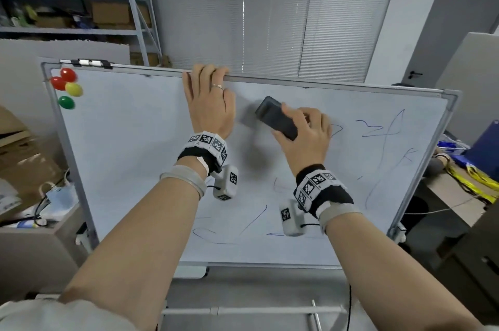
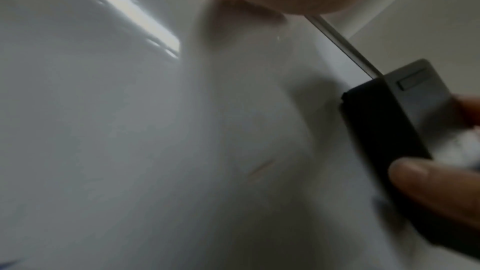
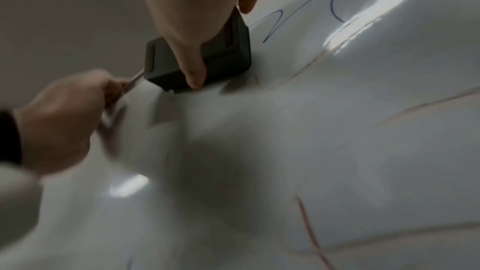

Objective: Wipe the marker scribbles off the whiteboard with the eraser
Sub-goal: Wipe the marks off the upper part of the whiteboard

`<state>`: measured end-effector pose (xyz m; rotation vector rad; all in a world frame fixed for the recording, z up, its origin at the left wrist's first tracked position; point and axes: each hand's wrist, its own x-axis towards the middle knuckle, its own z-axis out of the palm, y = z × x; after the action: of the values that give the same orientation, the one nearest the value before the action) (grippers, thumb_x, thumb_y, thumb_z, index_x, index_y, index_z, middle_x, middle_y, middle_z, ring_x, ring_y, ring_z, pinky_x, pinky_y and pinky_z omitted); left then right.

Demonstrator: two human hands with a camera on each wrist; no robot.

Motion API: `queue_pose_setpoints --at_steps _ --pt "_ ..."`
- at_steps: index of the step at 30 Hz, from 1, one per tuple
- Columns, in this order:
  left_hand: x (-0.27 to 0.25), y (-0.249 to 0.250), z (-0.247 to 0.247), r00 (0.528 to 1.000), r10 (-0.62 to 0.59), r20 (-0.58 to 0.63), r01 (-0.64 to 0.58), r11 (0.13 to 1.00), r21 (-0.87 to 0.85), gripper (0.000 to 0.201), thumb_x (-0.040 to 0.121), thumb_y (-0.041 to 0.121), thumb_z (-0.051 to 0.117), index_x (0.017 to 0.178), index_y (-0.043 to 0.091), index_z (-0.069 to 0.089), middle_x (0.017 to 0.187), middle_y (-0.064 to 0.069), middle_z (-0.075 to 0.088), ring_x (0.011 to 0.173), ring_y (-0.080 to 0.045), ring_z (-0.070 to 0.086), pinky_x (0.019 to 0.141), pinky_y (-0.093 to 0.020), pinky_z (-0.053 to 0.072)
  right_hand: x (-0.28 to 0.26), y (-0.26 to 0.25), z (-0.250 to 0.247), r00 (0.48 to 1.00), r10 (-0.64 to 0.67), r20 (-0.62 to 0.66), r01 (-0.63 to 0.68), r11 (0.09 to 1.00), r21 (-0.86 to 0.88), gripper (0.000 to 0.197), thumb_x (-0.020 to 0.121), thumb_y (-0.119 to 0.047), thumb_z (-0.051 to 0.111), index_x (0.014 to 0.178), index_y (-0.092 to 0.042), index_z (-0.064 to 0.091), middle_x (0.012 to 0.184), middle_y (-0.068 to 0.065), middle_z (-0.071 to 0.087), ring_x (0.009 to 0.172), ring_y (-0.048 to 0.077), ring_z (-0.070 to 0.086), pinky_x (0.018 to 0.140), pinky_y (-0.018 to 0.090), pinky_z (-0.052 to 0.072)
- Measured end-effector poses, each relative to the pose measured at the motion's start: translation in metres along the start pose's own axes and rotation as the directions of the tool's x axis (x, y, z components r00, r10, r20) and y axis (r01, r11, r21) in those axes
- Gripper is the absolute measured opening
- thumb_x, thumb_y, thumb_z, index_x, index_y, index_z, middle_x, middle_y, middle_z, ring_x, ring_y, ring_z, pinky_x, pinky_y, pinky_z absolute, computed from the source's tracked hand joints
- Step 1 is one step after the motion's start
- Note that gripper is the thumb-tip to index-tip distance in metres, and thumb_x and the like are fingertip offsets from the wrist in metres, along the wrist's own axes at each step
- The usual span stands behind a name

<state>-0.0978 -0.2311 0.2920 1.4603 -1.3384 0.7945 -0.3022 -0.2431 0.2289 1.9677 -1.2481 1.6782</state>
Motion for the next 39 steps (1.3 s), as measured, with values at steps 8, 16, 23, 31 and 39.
queue_pose_setpoints --at_steps 8,16,23,31,39 --pt "0.004 0.002 -0.002 0.999 -0.037 0.016 0.038 0.998 -0.059 0.042 0.085 0.022 0.039 0.120 0.015 0.060 0.128 -0.001 0.053 0.131 -0.026 0.040 0.119 -0.051 0.017 -0.043 -0.015 0.021 0.938 -0.199 0.285 0.214 0.976 -0.024 0.057 0.060 -0.029 0.090 0.114 -0.034 0.071 0.101 -0.002 0.062 0.092 0.025 0.050 0.081 0.037 0.032" --pt "0.005 -0.010 -0.009 0.997 -0.022 0.070 0.030 0.992 -0.126 0.045 0.086 0.025 0.036 0.123 0.017 0.060 0.132 0.002 0.052 0.133 -0.021 0.037 0.121 -0.049 0.014 -0.041 -0.026 0.035 0.938 -0.234 0.255 0.240 0.971 0.009 0.055 0.061 -0.028 0.089 0.113 -0.032 0.071 0.104 -0.002 0.061 0.093 0.026 0.051 0.080 0.039 0.033" --pt "0.004 0.008 -0.003 0.998 -0.061 -0.034 0.057 0.993 -0.106 0.039 0.078 0.022 0.047 0.112 0.015 0.064 0.119 -0.001 0.058 0.125 -0.025 0.045 0.119 -0.051 0.019 -0.036 -0.008 0.011 0.969 -0.144 0.201 0.159 0.986 -0.059 0.052 0.069 -0.031 0.085 0.118 -0.033 0.069 0.109 -0.002 0.062 0.097 0.027 0.052 0.083 0.039 0.035" --pt "0.017 0.074 0.017 0.996 -0.043 0.081 0.043 0.999 0.000 0.033 0.090 0.035 0.040 0.094 0.024 0.071 0.107 0.007 0.065 0.121 -0.019 0.048 0.123 -0.050 0.005 0.024 0.045 -0.042 0.996 -0.084 0.022 0.086 0.988 -0.128 0.054 0.077 -0.033 0.080 0.129 -0.033 0.063 0.117 0.001 0.058 0.105 0.028 0.051 0.090 0.042 0.041" --pt "0.016 0.083 0.028 0.991 -0.008 0.134 0.020 0.995 -0.094 0.046 0.091 0.032 0.027 0.106 0.028 0.070 0.104 0.009 0.067 0.109 -0.019 0.049 0.114 -0.033 0.026 -0.025 0.066 -0.021 0.918 -0.250 0.306 0.274 0.961 -0.037 0.058 0.060 -0.031 0.091 0.115 -0.032 0.072 0.101 -0.003 0.062 0.090 0.026 0.056 0.080 0.036 0.034"
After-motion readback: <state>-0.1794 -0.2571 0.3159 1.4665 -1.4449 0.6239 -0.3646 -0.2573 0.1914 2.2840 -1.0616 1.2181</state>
